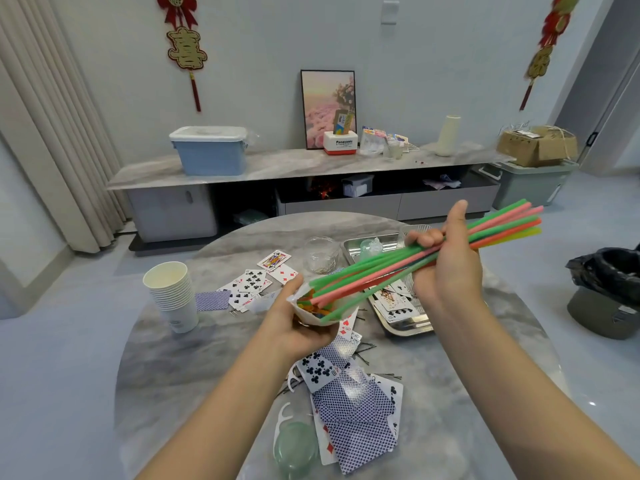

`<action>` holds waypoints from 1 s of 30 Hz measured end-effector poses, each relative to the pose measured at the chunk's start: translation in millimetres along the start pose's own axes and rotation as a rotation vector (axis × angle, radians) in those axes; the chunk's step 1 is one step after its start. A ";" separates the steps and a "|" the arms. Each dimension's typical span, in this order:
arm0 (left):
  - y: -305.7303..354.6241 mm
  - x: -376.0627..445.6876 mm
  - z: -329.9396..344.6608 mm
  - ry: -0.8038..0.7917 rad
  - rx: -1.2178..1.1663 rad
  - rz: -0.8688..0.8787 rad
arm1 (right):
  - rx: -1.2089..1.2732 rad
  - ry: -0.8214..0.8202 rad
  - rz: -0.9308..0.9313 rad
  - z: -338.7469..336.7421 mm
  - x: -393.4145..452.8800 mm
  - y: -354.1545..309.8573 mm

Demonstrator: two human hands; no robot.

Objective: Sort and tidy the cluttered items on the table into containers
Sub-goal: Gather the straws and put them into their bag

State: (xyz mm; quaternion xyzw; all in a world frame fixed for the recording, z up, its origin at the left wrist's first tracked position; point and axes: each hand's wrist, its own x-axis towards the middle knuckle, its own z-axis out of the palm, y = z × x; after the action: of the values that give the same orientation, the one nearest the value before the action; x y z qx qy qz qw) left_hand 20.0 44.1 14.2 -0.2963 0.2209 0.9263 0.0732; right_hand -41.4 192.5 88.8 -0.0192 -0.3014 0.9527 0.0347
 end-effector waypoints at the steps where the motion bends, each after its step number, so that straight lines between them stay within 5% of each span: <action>1: -1.1 -0.3 0.6 -0.001 0.002 0.000 | -0.014 -0.014 -0.023 1.3 -1.6 0.0; 22: -6.8 2.2 1.9 -0.100 -0.101 0.003 | 0.030 0.040 -0.034 2.3 3.4 -13.5; 30: 1.5 3.9 -1.6 -0.166 -0.164 0.035 | 0.088 -0.157 0.022 -3.9 -11.4 -4.3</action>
State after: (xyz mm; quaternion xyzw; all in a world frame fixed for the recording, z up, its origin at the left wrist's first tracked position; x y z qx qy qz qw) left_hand 17.3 42.1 11.3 -0.2196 0.1426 0.9638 0.0505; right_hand -29.7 197.3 88.3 0.0537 -0.2609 0.9639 0.0011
